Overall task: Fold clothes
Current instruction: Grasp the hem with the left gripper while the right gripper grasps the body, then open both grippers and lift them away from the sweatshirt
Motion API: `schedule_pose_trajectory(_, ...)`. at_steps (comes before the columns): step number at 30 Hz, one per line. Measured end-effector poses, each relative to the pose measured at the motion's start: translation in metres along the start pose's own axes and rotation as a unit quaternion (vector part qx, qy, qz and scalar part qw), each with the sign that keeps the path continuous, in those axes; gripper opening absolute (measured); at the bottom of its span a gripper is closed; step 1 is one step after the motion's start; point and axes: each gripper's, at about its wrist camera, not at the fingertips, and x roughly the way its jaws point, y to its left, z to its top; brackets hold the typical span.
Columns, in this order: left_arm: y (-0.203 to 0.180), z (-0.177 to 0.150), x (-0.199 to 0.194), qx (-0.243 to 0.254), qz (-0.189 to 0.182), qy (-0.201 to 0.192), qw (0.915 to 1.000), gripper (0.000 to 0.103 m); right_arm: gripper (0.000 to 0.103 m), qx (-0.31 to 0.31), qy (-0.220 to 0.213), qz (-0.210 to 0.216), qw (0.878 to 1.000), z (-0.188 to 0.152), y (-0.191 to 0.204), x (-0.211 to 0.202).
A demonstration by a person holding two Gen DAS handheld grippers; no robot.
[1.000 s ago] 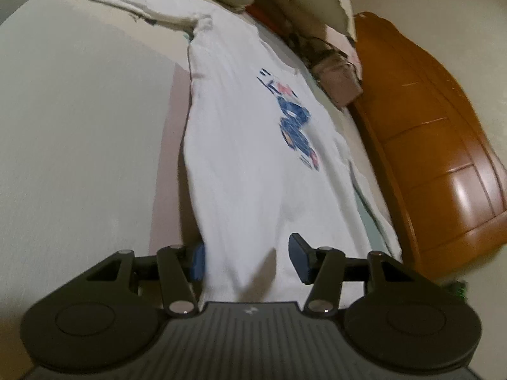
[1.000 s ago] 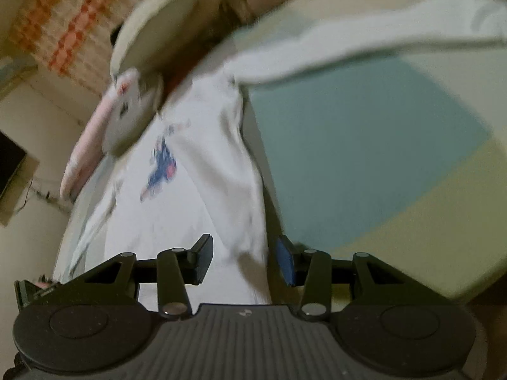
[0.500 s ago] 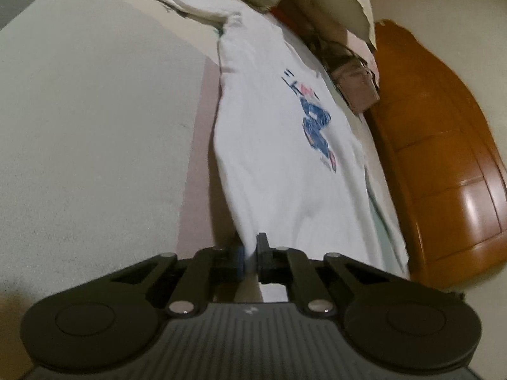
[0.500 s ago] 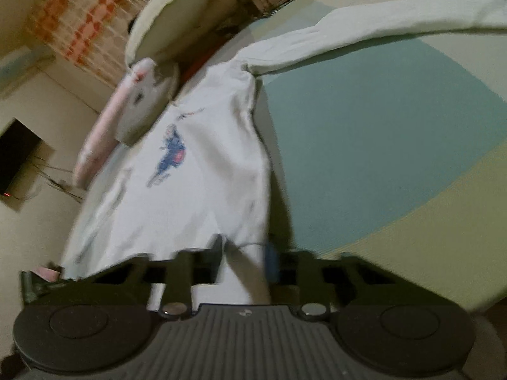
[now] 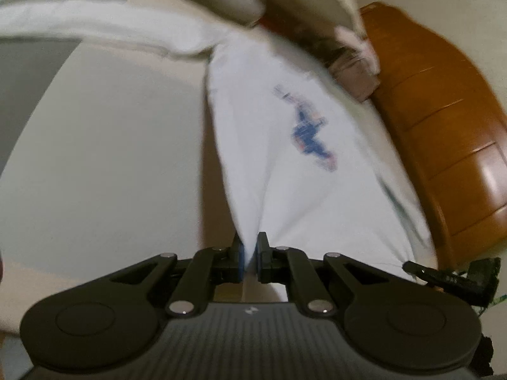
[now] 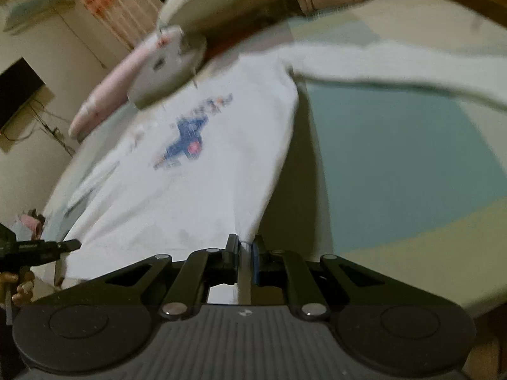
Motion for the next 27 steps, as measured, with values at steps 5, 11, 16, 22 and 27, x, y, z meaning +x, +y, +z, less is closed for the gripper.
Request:
schedule_pose_trajectory(5, -0.003, 0.004, -0.027, 0.031, 0.067, -0.013, 0.9972, 0.015, 0.015, -0.005, 0.004, -0.068, 0.998, -0.002, -0.006, -0.006)
schedule_pose_trajectory(11, -0.031, 0.056, -0.031, 0.087, 0.078, -0.069, 0.9908, 0.036, 0.035, -0.069, -0.046, -0.083, 0.993, 0.041, 0.020, -0.012)
schedule_pose_trajectory(16, -0.077, 0.102, 0.025, 0.181, 0.081, -0.077, 0.9771, 0.049, 0.063, -0.180, -0.073, -0.101, 0.976, 0.095, 0.065, 0.029)
schedule_pose_trajectory(22, -0.110, 0.132, 0.117, 0.295, 0.074, -0.060, 0.9508, 0.058, 0.068, -0.261, -0.058, -0.064, 0.962, 0.147, 0.097, 0.110)
schedule_pose_trajectory(27, -0.101, 0.151, 0.161, 0.332, 0.076, -0.056, 0.9384, 0.063, 0.068, -0.294, -0.040, -0.051, 0.954, 0.167, 0.103, 0.173)
